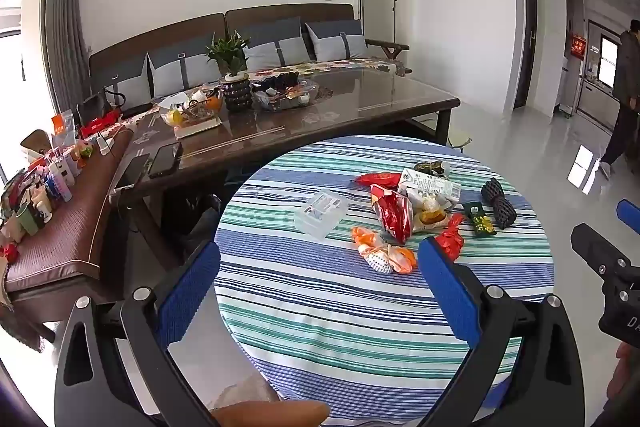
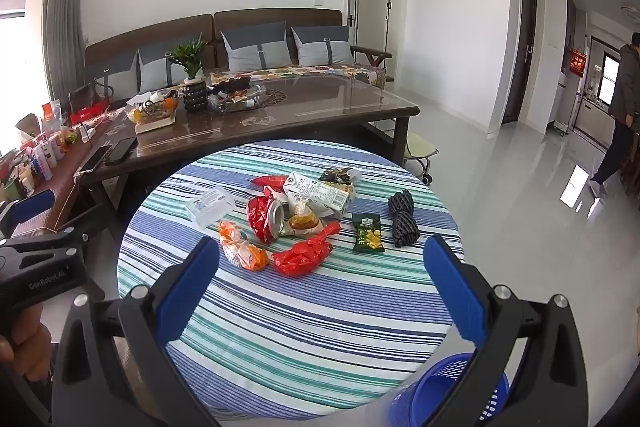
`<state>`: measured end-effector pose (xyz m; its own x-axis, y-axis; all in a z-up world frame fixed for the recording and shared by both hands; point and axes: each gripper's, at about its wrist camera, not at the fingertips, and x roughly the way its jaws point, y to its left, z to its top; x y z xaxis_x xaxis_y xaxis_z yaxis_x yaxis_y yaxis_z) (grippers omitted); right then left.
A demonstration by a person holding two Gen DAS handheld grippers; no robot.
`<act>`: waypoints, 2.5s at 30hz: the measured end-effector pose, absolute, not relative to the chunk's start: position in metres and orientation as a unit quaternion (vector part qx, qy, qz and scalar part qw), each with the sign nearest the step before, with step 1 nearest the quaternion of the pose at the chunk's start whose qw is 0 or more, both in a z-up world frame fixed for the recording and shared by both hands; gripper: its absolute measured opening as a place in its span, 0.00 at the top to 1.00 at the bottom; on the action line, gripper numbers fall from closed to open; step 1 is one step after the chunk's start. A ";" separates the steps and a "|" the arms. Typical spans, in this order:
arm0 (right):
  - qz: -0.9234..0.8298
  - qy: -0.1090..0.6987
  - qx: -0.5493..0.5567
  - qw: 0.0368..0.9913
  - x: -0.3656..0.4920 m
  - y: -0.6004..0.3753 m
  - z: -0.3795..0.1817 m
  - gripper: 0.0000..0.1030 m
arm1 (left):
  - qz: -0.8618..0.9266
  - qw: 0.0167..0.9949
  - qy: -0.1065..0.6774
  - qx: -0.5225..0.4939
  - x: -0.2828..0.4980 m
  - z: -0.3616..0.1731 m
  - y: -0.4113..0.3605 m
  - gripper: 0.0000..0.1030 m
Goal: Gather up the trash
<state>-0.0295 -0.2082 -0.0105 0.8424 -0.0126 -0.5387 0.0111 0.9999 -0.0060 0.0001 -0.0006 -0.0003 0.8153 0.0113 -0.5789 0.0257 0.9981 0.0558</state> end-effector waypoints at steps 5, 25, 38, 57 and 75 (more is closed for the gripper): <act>-0.003 0.284 0.003 0.959 -0.030 -0.209 -0.010 0.04 | -0.004 0.953 0.301 0.032 0.000 0.000 -0.001 0.05; -0.006 0.287 0.001 0.958 -0.029 -0.209 -0.012 0.04 | -0.004 0.953 0.302 0.032 0.002 0.001 -0.004 0.05; -0.006 0.287 0.000 0.958 -0.029 -0.208 -0.012 0.04 | -0.003 0.953 0.302 0.033 0.003 -0.001 0.000 0.05; -0.006 0.287 0.000 0.958 -0.029 -0.209 -0.012 0.04 | -0.003 0.953 0.302 0.034 0.002 0.000 -0.001 0.05; -0.006 0.287 0.000 0.958 -0.030 -0.209 -0.011 0.04 | -0.002 0.953 0.302 0.035 0.000 -0.001 0.000 0.05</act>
<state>-0.0299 -0.2094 -0.0109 0.8352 -0.0122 -0.5498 0.0117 0.9999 -0.0043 -0.0003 -0.0002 -0.0005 0.8175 0.0170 -0.5756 0.0252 0.9975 0.0653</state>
